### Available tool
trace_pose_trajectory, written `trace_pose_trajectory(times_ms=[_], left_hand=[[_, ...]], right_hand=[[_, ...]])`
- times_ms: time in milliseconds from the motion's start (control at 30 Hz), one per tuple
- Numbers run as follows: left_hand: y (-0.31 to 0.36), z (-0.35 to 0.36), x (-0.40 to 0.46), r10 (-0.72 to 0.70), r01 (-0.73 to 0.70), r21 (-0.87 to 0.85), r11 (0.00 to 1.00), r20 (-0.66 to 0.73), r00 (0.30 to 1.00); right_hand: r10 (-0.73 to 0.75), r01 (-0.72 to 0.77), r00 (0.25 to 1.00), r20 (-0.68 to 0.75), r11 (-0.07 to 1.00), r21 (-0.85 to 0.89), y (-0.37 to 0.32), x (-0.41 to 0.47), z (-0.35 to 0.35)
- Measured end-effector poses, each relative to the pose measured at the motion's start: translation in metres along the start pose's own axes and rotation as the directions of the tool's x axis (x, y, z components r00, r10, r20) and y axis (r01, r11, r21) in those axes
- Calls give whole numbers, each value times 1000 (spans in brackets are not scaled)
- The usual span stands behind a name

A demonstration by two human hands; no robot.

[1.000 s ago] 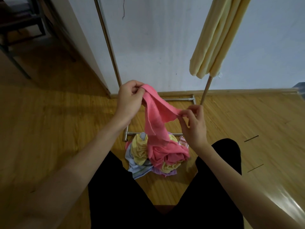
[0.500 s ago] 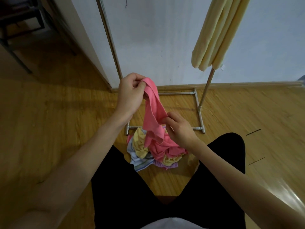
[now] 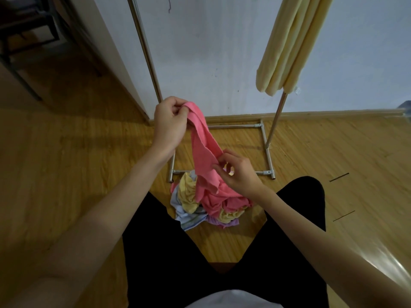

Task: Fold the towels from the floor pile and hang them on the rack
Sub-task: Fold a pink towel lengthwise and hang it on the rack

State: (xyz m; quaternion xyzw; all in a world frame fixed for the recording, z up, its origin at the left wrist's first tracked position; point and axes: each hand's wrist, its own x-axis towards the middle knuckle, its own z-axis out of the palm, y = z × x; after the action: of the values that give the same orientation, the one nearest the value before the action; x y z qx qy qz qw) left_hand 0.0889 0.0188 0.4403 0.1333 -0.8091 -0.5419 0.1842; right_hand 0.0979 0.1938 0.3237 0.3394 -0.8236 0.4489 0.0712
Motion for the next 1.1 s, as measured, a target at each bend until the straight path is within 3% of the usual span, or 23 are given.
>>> trace_pose_trajectory(times_ms=[300,533,800,1000,1100], left_hand=[[10,-31,27,63,-75,175,982,71,995],[63,-55,43,258,-274,350,896,92,962],[119,-74,63,314,-392,462,796,239,919],[126,-71,63,309,-464,461,756,374,874],[123,-68,56,253,-467,367,805,500,828]], right_hand=[[52,-45,963,-264,998,32,-6,38,-73],[-36,43,946,-323,999,14,-29,81,-115],[-142,145,922,-360,989,-19,-57,117,-156],[-169,171,904,-392,985,-31,-61,127,-164],[-159,170,898,-411,985,-10,-59,127,-162]])
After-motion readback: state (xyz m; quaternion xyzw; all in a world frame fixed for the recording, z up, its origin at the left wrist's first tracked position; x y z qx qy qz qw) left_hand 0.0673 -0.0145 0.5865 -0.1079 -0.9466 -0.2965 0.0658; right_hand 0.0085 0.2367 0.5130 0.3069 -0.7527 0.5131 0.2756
